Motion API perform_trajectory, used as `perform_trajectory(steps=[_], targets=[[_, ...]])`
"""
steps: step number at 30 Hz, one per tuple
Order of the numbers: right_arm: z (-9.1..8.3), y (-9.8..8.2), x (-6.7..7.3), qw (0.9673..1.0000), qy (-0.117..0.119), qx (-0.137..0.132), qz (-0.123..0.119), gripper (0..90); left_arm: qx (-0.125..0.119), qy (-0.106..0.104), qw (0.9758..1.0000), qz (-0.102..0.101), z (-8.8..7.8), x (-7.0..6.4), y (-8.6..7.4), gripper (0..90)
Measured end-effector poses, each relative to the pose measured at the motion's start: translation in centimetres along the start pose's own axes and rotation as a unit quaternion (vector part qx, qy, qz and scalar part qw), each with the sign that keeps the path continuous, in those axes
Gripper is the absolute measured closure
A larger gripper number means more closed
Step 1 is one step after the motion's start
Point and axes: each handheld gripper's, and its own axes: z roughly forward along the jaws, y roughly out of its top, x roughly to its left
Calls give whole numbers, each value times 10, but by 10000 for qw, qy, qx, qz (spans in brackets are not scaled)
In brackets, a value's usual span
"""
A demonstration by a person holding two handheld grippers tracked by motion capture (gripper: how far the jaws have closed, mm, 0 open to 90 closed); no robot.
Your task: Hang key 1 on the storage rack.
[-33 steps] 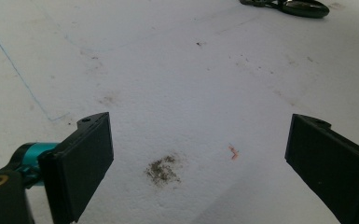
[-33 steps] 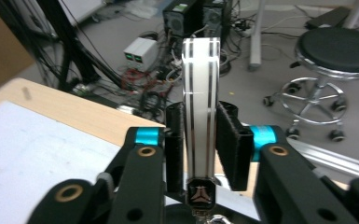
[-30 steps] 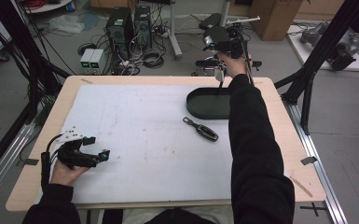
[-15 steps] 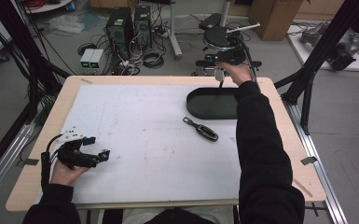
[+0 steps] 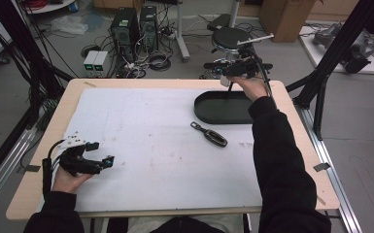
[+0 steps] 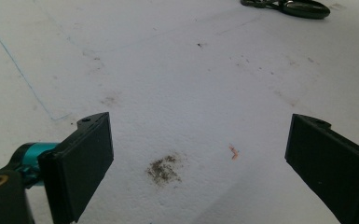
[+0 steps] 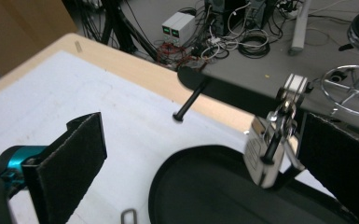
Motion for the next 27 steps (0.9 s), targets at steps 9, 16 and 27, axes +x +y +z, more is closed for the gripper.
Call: perform_trajectory(steps=[9,16,27], targets=[[-2,-19,12,9998,142,124,-66,8,-18,14,10000,17,-1,0,0,81],[1,-31,22,9994,249,164,-167,9,-12,41,10000,17,-2,0,0,81],[19,-61,36,9976,464,439,-278,8,2,47,10000,18,-2,0,0,81]])
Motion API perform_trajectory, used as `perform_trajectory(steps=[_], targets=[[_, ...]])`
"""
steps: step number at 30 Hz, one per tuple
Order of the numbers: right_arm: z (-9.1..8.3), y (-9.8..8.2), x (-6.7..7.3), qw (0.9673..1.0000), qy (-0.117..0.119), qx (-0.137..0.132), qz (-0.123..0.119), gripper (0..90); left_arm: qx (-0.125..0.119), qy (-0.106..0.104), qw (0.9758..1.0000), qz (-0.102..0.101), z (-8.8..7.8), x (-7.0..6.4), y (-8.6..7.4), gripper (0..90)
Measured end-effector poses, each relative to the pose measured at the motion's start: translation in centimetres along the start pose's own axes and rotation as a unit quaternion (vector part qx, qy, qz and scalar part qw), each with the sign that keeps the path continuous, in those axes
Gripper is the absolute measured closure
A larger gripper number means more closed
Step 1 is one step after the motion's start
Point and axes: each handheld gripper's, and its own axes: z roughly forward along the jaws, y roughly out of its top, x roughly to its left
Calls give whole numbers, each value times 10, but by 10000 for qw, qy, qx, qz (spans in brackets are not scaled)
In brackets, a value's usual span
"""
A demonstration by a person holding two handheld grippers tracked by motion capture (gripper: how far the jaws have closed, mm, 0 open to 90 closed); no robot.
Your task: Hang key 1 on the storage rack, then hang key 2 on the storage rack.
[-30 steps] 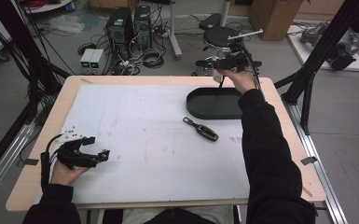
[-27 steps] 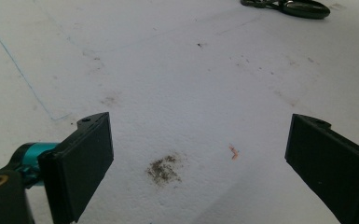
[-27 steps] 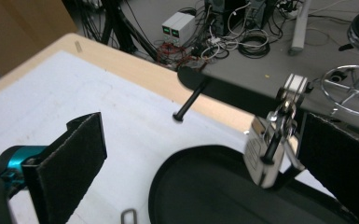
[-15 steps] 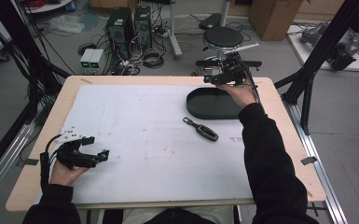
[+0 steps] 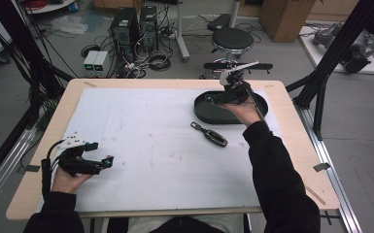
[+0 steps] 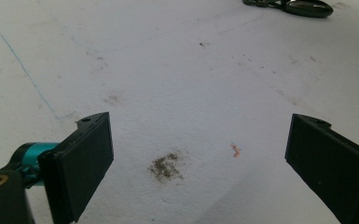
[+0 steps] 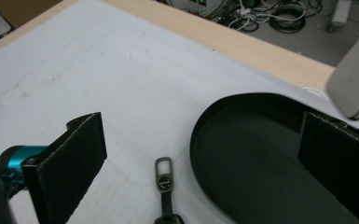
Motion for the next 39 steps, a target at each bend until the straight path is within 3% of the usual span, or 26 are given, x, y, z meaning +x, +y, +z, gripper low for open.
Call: perform_trajectory(steps=[12,19,28,39], targets=[[18,-22,14,9994,170,263,-121,8,-5,21,10000,-8,0,0,0,81],[31,-40,20,9977,160,617,-235,9,13,13,10000,-3,0,0,0,81],[44,-45,35,9944,281,879,-507,9,21,18,10000,-6,0,0,0,81],[58,-52,43,9904,369,1178,-615,9,23,2,10000,-1,0,0,0,81]])
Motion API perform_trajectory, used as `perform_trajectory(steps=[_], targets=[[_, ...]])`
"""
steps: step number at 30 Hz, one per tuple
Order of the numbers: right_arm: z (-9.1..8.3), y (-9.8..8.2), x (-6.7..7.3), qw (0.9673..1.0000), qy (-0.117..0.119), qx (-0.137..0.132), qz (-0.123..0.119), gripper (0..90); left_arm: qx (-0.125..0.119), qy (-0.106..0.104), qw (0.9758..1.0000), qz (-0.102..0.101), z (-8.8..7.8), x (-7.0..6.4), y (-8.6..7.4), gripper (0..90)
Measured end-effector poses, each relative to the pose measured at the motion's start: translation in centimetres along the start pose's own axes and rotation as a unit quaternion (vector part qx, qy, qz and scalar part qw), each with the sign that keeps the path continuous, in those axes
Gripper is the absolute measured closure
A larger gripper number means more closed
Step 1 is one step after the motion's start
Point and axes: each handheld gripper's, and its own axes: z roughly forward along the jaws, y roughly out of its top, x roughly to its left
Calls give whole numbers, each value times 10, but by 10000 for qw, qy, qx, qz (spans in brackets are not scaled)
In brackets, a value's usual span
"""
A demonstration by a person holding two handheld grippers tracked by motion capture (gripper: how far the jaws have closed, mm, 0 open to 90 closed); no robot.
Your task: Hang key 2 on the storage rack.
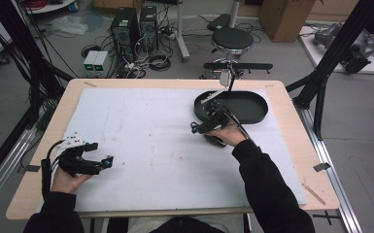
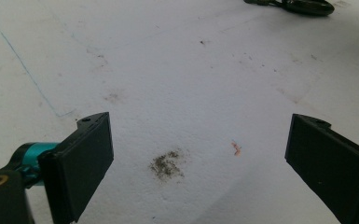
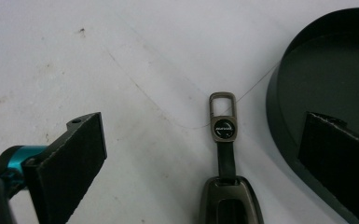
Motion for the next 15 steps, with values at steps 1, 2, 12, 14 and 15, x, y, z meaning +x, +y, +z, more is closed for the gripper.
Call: perform_trajectory(steps=[1,2,12,14,15], targets=[[2,0,1,10000,10,25,-16,8,1,0,10000,0,0,0,0,81],[4,-1,1,10000,28,52,-24,8,4,-3,10000,8,0,0,0,81],[21,-8,5,9995,67,299,-77,8,-5,14,10000,-13,0,0,0,81],[24,-10,5,9994,78,342,-59,8,-10,10,10000,-9,0,0,0,81],[25,-11,4,9992,78,385,-62,9,-4,9,10000,-2,0,0,0,81]])
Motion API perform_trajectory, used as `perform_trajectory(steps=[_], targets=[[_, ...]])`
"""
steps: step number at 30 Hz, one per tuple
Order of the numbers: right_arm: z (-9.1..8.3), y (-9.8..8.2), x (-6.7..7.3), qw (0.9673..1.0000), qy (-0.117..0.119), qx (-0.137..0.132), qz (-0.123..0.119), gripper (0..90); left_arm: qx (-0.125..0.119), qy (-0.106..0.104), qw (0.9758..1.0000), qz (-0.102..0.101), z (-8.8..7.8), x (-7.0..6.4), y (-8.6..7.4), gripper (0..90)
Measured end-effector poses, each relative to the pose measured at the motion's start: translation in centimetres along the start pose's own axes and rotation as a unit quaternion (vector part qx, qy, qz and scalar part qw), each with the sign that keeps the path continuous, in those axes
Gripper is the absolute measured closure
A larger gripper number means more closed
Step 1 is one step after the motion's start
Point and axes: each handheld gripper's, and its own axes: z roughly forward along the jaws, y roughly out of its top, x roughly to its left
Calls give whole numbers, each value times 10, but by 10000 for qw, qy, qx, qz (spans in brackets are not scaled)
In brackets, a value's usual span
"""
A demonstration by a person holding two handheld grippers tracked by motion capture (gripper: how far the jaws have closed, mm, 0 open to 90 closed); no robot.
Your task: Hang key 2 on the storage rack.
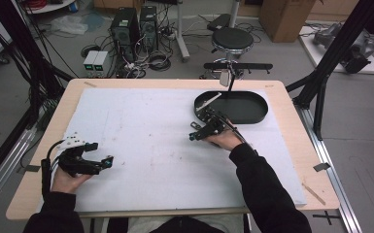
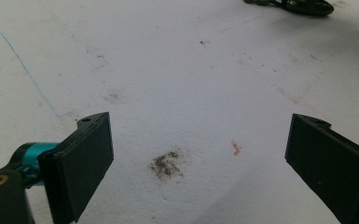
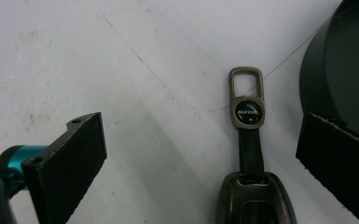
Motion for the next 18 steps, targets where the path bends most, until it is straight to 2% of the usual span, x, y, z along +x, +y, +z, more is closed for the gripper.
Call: perform_trajectory(steps=[10,18], targets=[[17,-5,-2,9994,-95,338,59,9,-7,0,10000,-7,0,0,0,81],[22,-6,-3,9989,-191,401,122,43,2,-13,10000,-1,0,0,0,81]])
